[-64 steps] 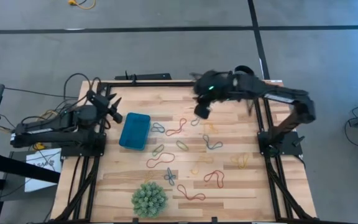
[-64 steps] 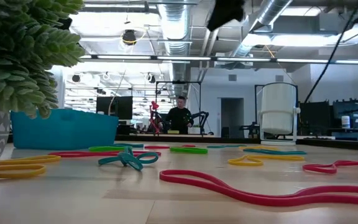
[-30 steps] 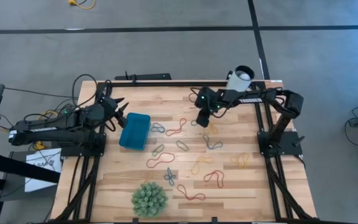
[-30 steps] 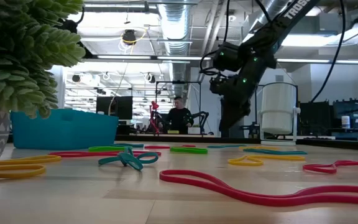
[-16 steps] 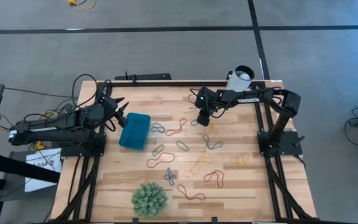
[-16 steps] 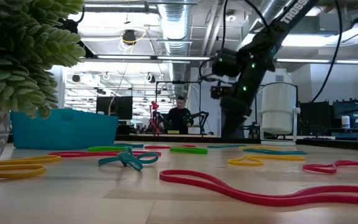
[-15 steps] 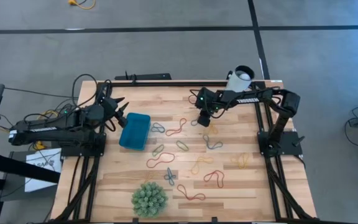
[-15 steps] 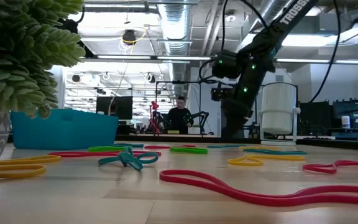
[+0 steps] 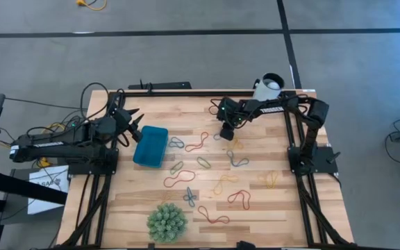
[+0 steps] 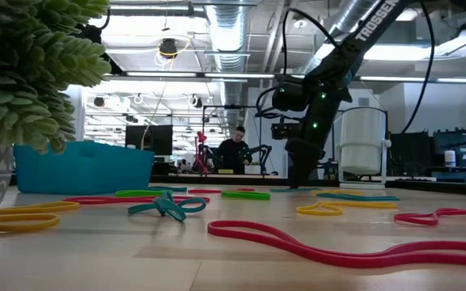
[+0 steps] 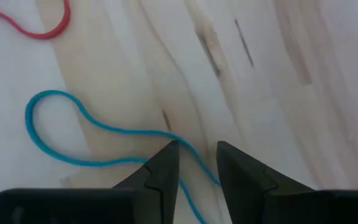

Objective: Pick and place items into bin
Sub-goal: Put the blue rubber band into the blue bin

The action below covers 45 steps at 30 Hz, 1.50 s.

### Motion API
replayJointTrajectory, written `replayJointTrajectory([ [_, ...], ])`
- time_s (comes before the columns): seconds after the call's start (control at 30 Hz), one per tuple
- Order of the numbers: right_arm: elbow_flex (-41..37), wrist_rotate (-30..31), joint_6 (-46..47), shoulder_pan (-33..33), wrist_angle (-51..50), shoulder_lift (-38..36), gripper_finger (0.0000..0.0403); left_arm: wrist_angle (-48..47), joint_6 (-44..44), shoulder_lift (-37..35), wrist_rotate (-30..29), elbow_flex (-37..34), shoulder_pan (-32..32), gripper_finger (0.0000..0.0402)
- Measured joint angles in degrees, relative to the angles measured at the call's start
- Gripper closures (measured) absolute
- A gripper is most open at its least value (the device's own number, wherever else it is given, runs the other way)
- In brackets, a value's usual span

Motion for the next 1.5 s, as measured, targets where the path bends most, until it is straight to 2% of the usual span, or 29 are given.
replayJointTrajectory([
  [0.17,0.02,0.37,-2.56,-0.37,0.54,0.07,0.0301,0.0,0.98,0.0,-0.02,0.0,-0.01,0.0278],
  [0.73,-0.23,-1.63,-2.55,-0.13,0.62,0.11,0.0301,-0.01,1.54,0.0,0.12,0.0,0.02,0.0278],
  [0.8,-0.94,-3.4,-2.06,-0.65,1.54,0.03,0.0301,-0.02,1.54,0.0,0.64,0.0,0.02,0.0278],
  [0.93,-2.19,-11.9,-2.22,-2.69,2.66,0.02,0.0301,-0.02,1.54,0.0,1.14,0.0,-0.01,0.0278],
  [1.17,-2.34,-17.3,0.44,-6.96,3.76,0.14,0.0301,-0.03,0.84,-0.02,1.24,0.0,0.01,0.0278],
  [1.37,-2.34,-14.86,-2.01,-4.99,3.11,0.13,0.0302,-0.07,0.6,0.0,1.68,0.0,0.0,0.0278],
  [1.5,-2.35,-7.59,-5.31,-1.73,3.12,0.07,0.0307,-0.09,0.45,0.0,1.75,0.0,-0.01,0.0278],
])
